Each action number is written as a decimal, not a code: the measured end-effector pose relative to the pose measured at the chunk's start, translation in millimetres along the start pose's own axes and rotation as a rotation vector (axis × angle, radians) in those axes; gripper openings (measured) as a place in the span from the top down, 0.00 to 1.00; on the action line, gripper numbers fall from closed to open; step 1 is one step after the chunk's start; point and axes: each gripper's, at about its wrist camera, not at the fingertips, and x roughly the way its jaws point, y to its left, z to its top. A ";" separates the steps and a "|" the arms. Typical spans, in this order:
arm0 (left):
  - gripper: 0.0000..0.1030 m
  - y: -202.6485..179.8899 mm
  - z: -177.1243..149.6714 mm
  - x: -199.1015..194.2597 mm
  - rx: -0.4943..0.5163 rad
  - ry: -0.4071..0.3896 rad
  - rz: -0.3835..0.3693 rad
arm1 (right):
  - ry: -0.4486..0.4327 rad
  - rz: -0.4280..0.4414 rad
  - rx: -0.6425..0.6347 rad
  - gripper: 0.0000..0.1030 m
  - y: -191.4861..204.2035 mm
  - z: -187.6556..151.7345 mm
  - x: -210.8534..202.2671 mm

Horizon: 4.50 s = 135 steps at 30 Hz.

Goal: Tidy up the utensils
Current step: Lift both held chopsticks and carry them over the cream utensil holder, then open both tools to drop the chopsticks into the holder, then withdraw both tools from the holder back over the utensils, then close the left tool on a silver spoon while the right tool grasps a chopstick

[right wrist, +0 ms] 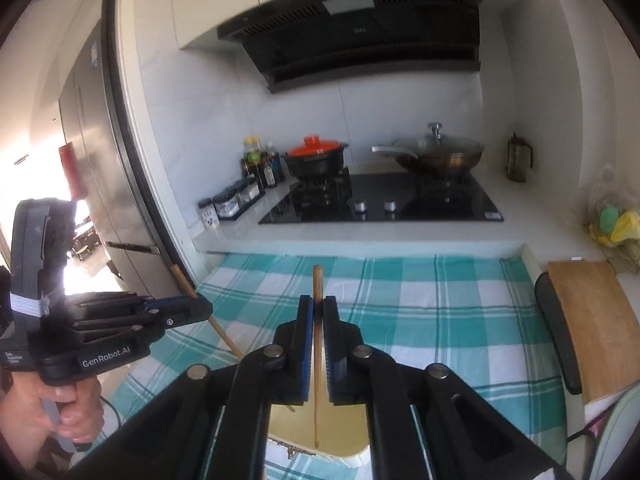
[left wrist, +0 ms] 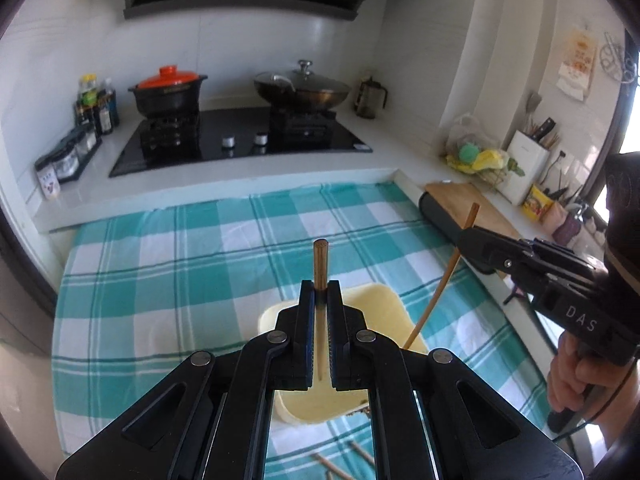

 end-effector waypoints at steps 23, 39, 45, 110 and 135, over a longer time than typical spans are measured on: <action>0.13 1.7 -57.1 -146.7 0.055 -0.125 0.200 | -0.072 -0.148 -0.174 0.43 17.5 -7.4 -108.6; 0.08 -39.7 -282.2 -169.9 -0.066 -0.174 0.274 | -0.104 -0.257 -0.233 0.43 40.4 -221.1 -220.3; 0.08 -61.8 -328.3 -154.5 -0.033 -0.189 0.302 | -0.106 -0.302 -0.048 0.43 35.9 -315.2 -221.3; 0.09 12.9 -330.6 -78.8 -0.029 0.058 0.313 | 0.028 -0.336 -0.031 0.43 30.2 -367.6 -183.4; 0.13 30.4 -316.8 -46.1 -0.025 0.113 0.298 | 0.091 -0.304 0.028 0.44 18.3 -361.9 -167.4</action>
